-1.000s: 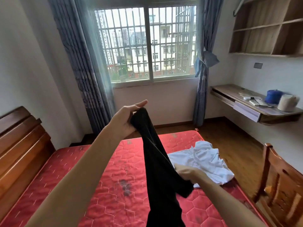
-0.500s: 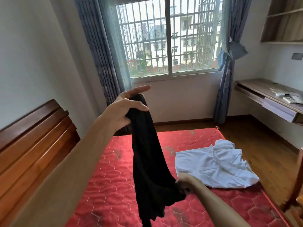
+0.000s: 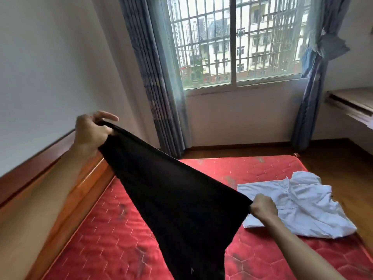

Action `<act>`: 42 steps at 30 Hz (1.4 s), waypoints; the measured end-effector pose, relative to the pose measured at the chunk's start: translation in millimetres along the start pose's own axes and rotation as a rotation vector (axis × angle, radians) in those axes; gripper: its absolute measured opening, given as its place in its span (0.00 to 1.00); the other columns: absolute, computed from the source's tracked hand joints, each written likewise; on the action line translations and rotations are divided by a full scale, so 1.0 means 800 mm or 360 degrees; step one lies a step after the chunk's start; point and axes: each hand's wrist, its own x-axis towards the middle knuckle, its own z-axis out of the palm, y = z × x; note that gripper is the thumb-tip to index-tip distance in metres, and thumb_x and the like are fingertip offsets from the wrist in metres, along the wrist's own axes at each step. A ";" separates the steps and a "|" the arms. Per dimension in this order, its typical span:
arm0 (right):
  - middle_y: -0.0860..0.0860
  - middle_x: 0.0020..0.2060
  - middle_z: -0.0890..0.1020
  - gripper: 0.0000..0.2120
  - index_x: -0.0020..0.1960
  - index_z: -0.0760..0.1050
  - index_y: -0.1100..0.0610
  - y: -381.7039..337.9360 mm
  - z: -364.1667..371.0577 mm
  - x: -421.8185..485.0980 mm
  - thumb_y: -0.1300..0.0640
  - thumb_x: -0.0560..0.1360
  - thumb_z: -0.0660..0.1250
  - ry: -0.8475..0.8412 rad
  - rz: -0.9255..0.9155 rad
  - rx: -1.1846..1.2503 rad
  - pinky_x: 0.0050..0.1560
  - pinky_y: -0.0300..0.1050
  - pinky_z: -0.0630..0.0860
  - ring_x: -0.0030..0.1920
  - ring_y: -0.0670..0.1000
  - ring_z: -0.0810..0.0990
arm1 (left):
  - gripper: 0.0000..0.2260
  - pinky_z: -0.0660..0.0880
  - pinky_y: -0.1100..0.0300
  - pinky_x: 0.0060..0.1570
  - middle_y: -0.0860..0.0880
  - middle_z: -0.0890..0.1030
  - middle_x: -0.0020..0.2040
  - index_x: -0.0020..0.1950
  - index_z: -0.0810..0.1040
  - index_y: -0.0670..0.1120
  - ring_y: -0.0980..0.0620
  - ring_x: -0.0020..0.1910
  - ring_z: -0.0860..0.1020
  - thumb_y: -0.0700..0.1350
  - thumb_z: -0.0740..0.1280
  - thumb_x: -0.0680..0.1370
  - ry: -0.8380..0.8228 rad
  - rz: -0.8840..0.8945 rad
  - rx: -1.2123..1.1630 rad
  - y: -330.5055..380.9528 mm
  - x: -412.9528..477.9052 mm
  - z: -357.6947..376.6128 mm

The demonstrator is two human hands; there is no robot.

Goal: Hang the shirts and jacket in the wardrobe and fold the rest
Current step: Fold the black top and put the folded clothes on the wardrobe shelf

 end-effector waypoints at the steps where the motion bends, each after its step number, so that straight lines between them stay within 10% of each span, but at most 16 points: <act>1: 0.58 0.47 0.82 0.05 0.41 0.73 0.58 0.005 -0.018 0.010 0.57 0.73 0.64 0.0065 0.0032 0.0035 0.43 0.44 0.74 0.52 0.60 0.81 | 0.22 0.72 0.76 0.41 0.64 0.81 0.31 0.34 0.83 0.59 0.53 0.41 0.81 0.29 0.69 0.67 0.0132 -0.0014 0.0146 -0.016 0.003 -0.004; 3: 0.60 0.41 0.82 0.05 0.40 0.77 0.61 0.006 -0.056 0.032 0.60 0.72 0.65 0.0199 0.0052 0.0171 0.43 0.47 0.76 0.46 0.62 0.81 | 0.17 0.68 0.82 0.43 0.65 0.82 0.33 0.39 0.84 0.52 0.51 0.47 0.81 0.30 0.66 0.69 0.0292 -0.0053 0.0347 -0.036 0.001 -0.008; 8: 0.56 0.32 0.83 0.09 0.37 0.80 0.55 -0.013 -0.150 0.059 0.67 0.66 0.67 0.0534 -0.0034 0.0653 0.43 0.44 0.79 0.42 0.59 0.83 | 0.13 0.78 0.46 0.51 0.38 0.83 0.42 0.47 0.83 0.44 0.34 0.47 0.81 0.32 0.67 0.66 0.0296 -0.0125 0.0711 -0.064 -0.003 0.007; 18: 0.59 0.42 0.86 0.12 0.46 0.84 0.59 0.011 -0.199 0.042 0.70 0.69 0.66 0.0884 -0.0256 0.0743 0.51 0.38 0.70 0.49 0.57 0.83 | 0.12 0.76 0.45 0.52 0.31 0.83 0.43 0.48 0.84 0.39 0.31 0.47 0.80 0.29 0.67 0.68 0.0242 -0.0087 0.0599 -0.087 0.009 0.043; 26: 0.53 0.43 0.86 0.18 0.47 0.85 0.56 -0.015 -0.204 0.020 0.71 0.69 0.61 0.0795 -0.0277 0.0950 0.54 0.38 0.74 0.49 0.51 0.82 | 0.08 0.81 0.59 0.42 0.52 0.86 0.40 0.41 0.84 0.55 0.52 0.39 0.83 0.43 0.70 0.70 -0.1022 -0.0305 0.1154 -0.131 0.003 0.101; 30: 0.52 0.44 0.87 0.21 0.49 0.86 0.57 -0.073 -0.205 0.005 0.70 0.65 0.59 0.0665 -0.0586 0.0986 0.55 0.39 0.77 0.49 0.49 0.83 | 0.08 0.80 0.61 0.41 0.51 0.85 0.47 0.50 0.83 0.57 0.50 0.44 0.84 0.52 0.76 0.72 -0.1384 -0.0111 0.0608 -0.061 -0.022 0.147; 34: 0.51 0.44 0.87 0.24 0.48 0.86 0.57 -0.121 -0.197 -0.016 0.73 0.62 0.59 0.0607 -0.0935 0.0917 0.52 0.36 0.78 0.48 0.48 0.84 | 0.35 0.82 0.58 0.41 0.54 0.85 0.50 0.68 0.73 0.57 0.50 0.46 0.84 0.66 0.77 0.64 -0.1552 0.0066 -0.0026 0.034 -0.066 0.199; 42: 0.46 0.39 0.85 0.24 0.47 0.85 0.53 -0.135 -0.211 -0.043 0.73 0.60 0.62 0.0628 -0.1132 0.0998 0.49 0.36 0.79 0.43 0.44 0.84 | 0.15 0.82 0.50 0.32 0.44 0.84 0.34 0.56 0.78 0.44 0.46 0.29 0.84 0.39 0.73 0.70 -0.1135 0.0277 -0.0522 0.146 -0.114 0.279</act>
